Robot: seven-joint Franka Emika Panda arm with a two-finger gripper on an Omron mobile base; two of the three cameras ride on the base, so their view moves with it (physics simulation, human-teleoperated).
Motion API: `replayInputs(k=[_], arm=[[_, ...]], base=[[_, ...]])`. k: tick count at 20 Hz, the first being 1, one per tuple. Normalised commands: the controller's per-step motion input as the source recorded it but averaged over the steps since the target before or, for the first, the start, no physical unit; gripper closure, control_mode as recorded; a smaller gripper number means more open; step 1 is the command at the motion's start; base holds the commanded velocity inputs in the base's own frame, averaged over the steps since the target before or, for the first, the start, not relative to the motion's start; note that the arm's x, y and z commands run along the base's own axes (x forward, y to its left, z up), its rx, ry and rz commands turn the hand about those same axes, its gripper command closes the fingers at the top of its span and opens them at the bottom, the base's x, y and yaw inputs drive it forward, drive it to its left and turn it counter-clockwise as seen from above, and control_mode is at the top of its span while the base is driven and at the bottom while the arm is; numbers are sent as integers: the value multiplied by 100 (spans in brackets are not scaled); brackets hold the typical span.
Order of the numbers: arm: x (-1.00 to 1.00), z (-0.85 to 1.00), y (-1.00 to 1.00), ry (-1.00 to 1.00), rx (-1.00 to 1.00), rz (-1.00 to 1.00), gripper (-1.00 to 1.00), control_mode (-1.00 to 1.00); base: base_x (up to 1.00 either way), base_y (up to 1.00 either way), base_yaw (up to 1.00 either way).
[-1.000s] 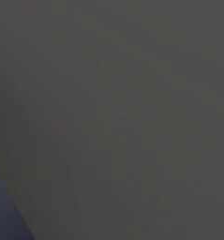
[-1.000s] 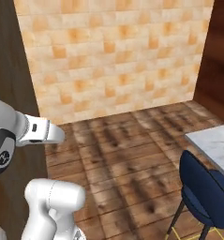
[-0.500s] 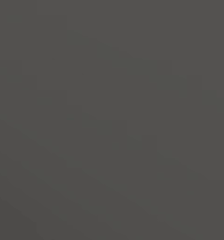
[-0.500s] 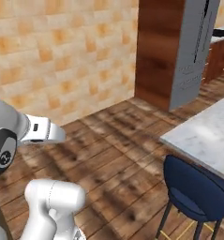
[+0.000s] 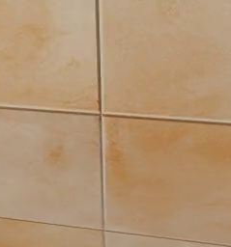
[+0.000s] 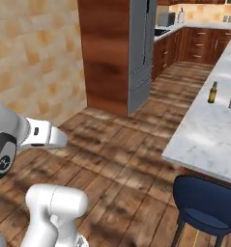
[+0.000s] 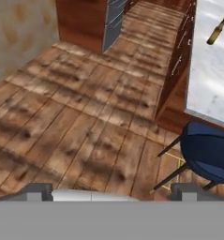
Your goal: Sort all alcoholic drinks to one cabinet, and non-alcoholic drinks to the other.
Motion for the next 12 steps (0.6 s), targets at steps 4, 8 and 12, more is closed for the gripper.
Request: replayInputs(k=[4,8,12], arm=[[0,0,0,0,0,0,-100,100],[0,0,0,0,0,0,-100,100],[0,0,0,0,0,0,-100,100]], base=[[100,63,-57],[98,64,-60],[88,63,-63]])
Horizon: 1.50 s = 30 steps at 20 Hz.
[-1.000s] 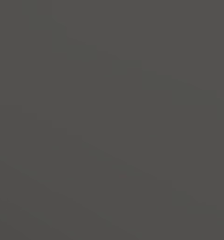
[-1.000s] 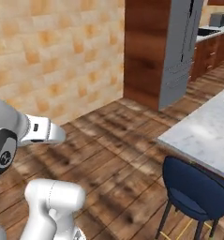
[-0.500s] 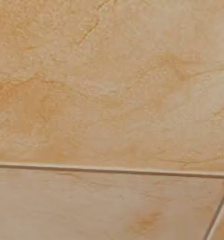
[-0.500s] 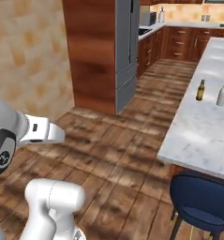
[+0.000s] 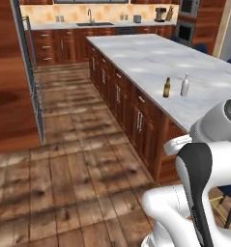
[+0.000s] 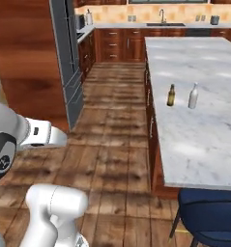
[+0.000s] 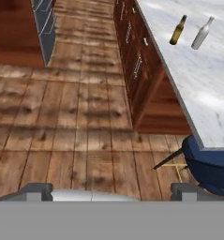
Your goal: Sort all alcoholic drinks to one cabinet, and non-alcoholic drinks to the other.
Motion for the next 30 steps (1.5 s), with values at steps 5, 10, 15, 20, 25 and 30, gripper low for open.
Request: replayInputs(k=[5,10,15,20,25,30], arm=[[0,0,0,0,0,0,-100,100],[0,0,0,0,0,0,-100,100],[0,0,0,0,0,0,-100,100],[0,0,0,0,0,0,-100,100],[0,0,0,0,0,0,-100,100],[0,0,0,0,0,0,-100,100]], base=[[80,65,-64],[67,61,-67],[56,75,-66],[30,84,-62],[2,94,-57],[5,98,-50]])
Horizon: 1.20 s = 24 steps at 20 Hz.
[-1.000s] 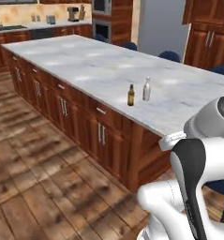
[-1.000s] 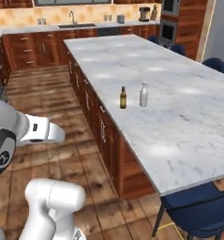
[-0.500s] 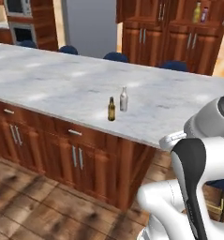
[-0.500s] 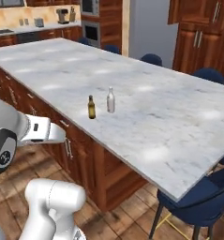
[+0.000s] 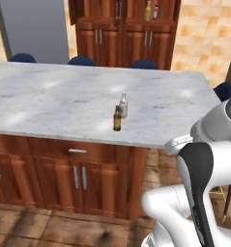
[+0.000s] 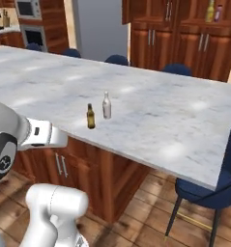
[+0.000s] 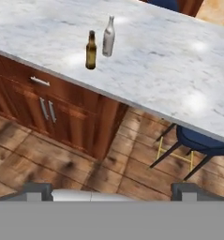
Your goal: Sort all alcoholic drinks to one cabinet, and non-alcoholic drinks to the other.
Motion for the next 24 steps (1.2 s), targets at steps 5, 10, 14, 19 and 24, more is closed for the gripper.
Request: replayInputs(k=[5,10,14,19,24], arm=[[0,0,0,0,0,0,-100,100],[0,0,0,0,0,0,-100,100],[0,0,0,0,0,0,-100,100],[0,0,0,0,0,0,-100,100],[0,0,0,0,0,0,-100,100]], base=[[30,96,-43],[35,60,-41],[42,59,-37],[46,45,-28],[33,0,-4]])
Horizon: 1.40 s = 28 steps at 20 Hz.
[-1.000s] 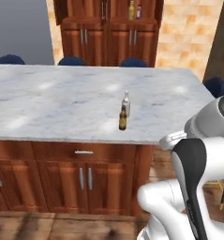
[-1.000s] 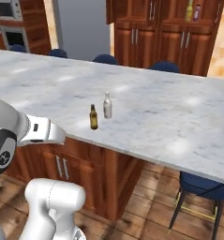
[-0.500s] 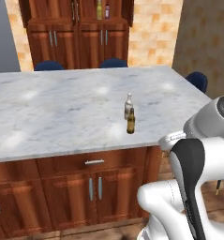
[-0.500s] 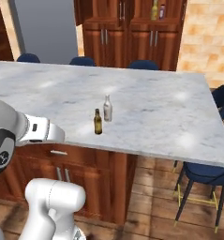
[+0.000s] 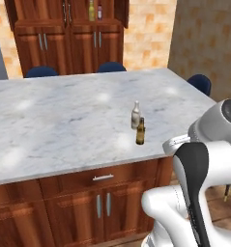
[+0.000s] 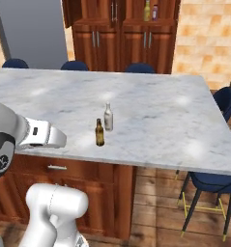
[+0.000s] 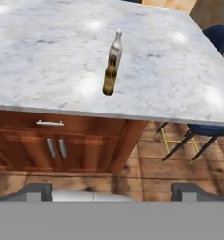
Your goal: Sort all alcoholic drinks to one cabinet, and non-alcoholic drinks to the other.
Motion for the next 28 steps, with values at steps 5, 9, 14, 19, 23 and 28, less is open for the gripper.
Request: replayInputs(k=[5,9,14,19,23,28], arm=[[0,0,0,0,0,0,-100,100],[0,0,0,0,0,0,-100,100],[0,0,0,0,0,0,-100,100],[0,-16,-3,0,5,1,-100,-100],[21,-51,-6,0,8,1,-100,-100],[55,-53,-1,0,3,0,-100,-100]], base=[[48,-2,0],[58,-1,1],[37,-10,3],[5,-8,2],[0,0,0],[0,0,0]])
